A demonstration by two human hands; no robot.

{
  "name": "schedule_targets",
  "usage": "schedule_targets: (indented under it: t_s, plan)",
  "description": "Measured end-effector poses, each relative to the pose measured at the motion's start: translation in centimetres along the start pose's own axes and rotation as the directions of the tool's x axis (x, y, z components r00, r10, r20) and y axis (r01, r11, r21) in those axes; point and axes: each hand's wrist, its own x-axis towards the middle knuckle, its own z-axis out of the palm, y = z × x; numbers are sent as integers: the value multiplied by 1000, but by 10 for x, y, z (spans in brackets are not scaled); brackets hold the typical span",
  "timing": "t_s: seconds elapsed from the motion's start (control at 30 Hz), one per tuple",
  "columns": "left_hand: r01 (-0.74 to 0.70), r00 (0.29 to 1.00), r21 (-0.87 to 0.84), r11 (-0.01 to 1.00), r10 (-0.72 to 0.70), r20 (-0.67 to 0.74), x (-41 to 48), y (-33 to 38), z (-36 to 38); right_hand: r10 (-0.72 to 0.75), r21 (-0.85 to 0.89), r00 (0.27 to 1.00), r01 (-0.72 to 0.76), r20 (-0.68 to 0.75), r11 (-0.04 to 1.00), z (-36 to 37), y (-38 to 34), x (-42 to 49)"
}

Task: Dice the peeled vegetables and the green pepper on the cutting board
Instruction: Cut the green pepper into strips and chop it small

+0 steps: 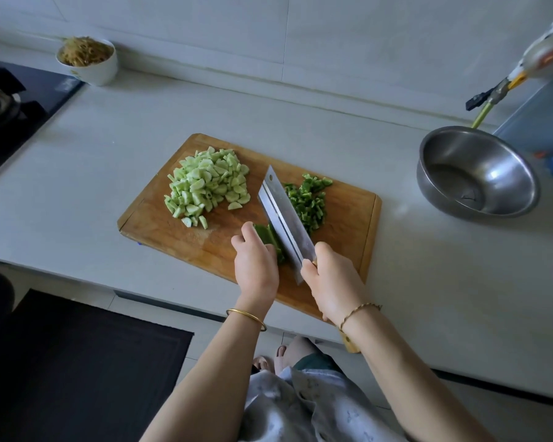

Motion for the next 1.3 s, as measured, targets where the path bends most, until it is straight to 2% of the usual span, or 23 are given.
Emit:
schedule_targets:
  t_s: [0.23,0.73,0.97,1.13,1.2,1.3]
  plan:
    - [-3,1000,7,1000,3,6,0,1,0,2,-38,1000,-2,-1,999,1,-17,11]
    - [-14,999,-6,1000,14,39,1,0,0,50,-63,998,-49,24,997,15,-6,8]
    - [-36,998,-65,997,39,48,-5,-4,-1,33,-50,998,-36,-62,998,36,-10,24]
    - [30,999,-216,976,-32,-6,-12,-7,-5,52,95,999,-50,-15,994,26,3,29]
    - [48,999,-205,978,-49,1,-9,-5,-5,58,179,998,-58,5,982,22,8,28]
    - [65,998,-149,987,-63,16,-3,-3,-4,46,249,996,-26,-76,968,19,11,21]
